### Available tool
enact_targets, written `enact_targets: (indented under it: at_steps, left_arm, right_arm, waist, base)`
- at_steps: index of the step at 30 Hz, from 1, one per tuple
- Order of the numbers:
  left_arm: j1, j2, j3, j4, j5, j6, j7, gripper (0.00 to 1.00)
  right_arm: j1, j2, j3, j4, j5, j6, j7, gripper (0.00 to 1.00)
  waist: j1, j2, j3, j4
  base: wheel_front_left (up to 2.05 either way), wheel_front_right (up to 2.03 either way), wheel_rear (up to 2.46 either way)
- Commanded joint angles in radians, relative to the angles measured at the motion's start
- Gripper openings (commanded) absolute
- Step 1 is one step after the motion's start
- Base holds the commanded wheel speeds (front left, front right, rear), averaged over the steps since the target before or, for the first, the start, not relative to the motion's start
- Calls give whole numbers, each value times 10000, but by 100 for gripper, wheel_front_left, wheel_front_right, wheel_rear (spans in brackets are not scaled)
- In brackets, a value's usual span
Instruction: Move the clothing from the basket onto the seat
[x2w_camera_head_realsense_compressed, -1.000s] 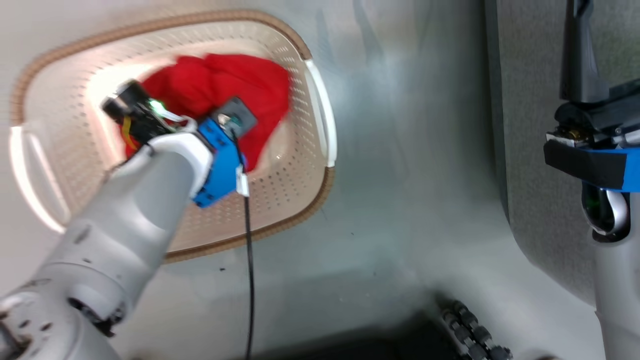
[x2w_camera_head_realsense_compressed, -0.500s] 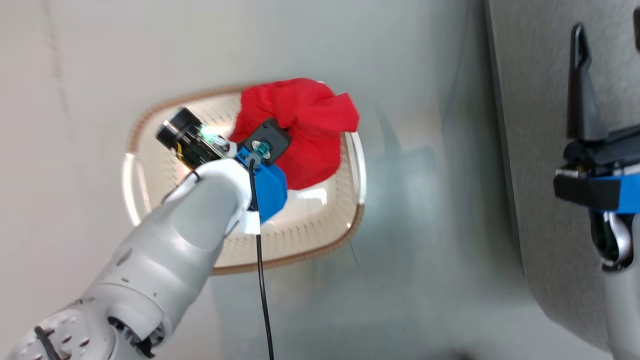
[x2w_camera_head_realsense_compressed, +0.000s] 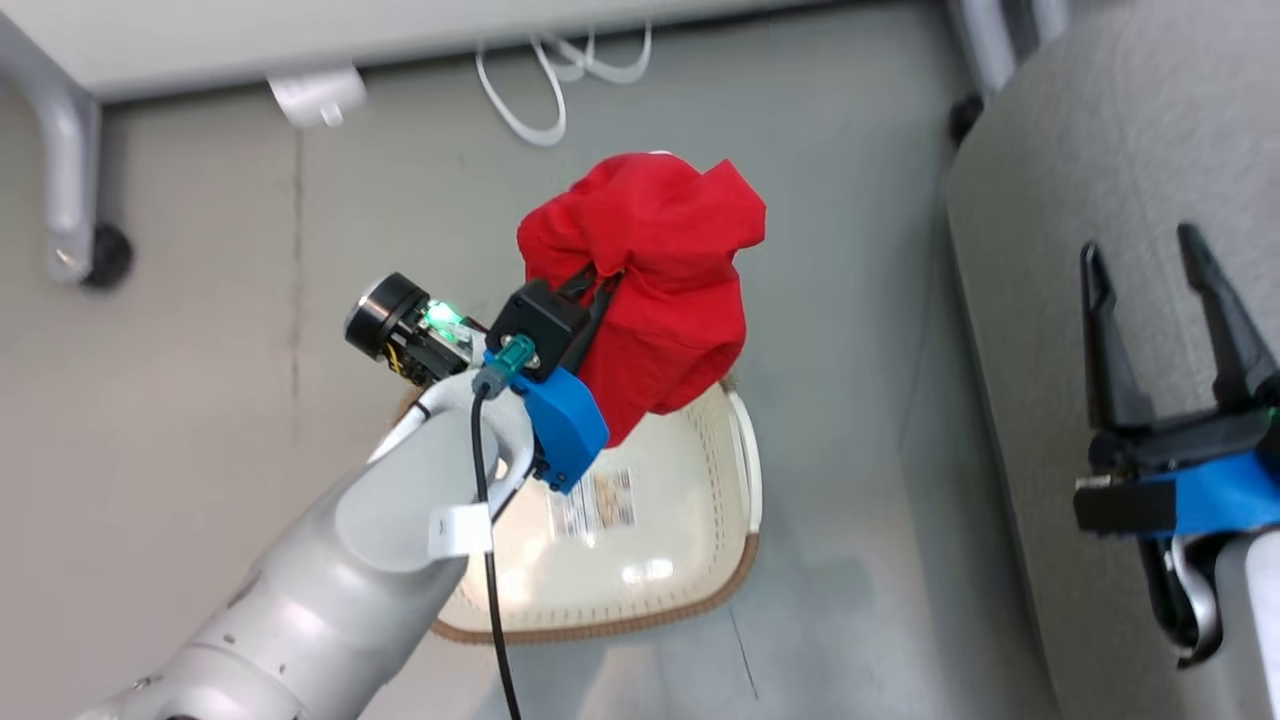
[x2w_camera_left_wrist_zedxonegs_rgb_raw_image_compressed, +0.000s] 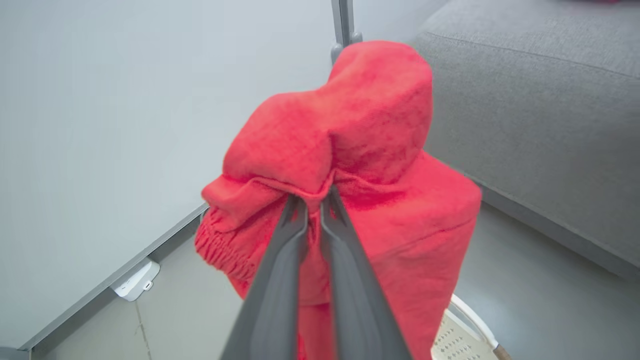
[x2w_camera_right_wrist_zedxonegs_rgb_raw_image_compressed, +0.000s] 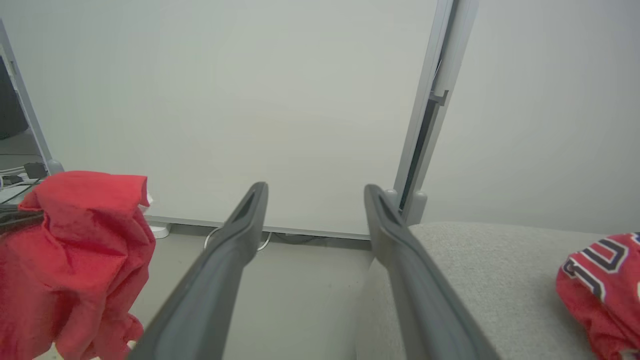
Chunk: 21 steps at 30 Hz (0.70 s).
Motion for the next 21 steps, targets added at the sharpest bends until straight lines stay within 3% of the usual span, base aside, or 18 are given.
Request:
enact_targets:
  at_steps: [1, 6, 21]
  left_arm:
    - [282, 49, 222, -278, 34, 102, -45, 0]
    - [852, 89, 927, -1262, 174, 257, -48, 0]
    - [1841, -73, 1988, -2979, 603, 62, -47, 0]
  right_arm:
    - [312, 53, -17, 80, -20, 1, -34, 100]
    - [915, 226, -49, 229, -54, 1, -34, 100]
    - [2108, 584, 87, 483, -65, 1, -34, 100]
  waist:
    - [1, 0, -1020, 174]
    - [1, 0, -1857, 199]
    - [1, 0, -3324, 362]
  base:
    - [0, 0, 0]
    - [0, 0, 0]
    - [0, 0, 0]
